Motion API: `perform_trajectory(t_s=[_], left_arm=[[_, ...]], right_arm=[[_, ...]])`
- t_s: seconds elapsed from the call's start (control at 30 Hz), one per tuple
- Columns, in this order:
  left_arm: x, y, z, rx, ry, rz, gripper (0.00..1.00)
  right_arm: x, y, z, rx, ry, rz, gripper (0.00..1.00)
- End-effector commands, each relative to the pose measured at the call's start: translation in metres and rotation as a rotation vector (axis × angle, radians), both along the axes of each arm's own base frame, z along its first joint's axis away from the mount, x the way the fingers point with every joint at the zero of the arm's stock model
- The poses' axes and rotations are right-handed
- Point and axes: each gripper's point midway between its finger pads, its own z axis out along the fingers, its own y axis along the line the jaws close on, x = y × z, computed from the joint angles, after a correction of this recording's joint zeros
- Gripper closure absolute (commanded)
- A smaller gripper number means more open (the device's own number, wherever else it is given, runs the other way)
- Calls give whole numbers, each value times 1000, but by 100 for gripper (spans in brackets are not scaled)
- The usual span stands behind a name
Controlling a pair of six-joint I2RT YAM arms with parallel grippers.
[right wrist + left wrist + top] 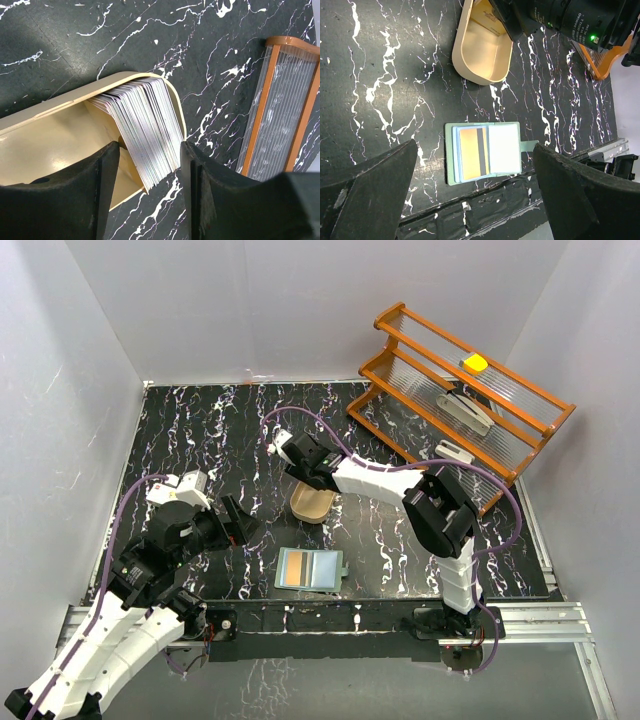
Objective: Put the credit cards into the card holder
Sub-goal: Pick up the credit card from the storage box.
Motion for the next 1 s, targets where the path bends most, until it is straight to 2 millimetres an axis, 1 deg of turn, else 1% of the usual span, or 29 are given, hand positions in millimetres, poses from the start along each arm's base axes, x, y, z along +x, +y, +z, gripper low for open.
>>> perform_trajectory(t_s=[0.0, 0.2, 0.5, 0.6, 0.7, 0.73, 0.83, 0.97], left_arm=[[1, 1, 0, 15, -1, 2, 1], [2, 1, -1, 17, 1, 1, 1], [3, 1, -3, 20, 6, 6, 1], [2, 1, -3, 17, 6, 7, 1], [2, 1, -2, 14, 5, 7, 1], [2, 1, -2, 14, 5, 5, 1], [1, 1, -3, 15, 15, 5, 1], [-1, 0, -3, 3, 35, 12, 1]], right_arm=[[16, 9, 37, 70, -74, 1, 53], [15, 12, 39, 68, -60, 10, 61], [12, 11, 40, 68, -48, 16, 76], [11, 10, 45, 75, -47, 16, 85], [9, 12, 53, 84, -46, 15, 97], [7, 13, 57, 87, -40, 14, 99], [-2, 18, 63, 103, -15, 21, 100], [-21, 24, 61, 118, 46, 51, 100]])
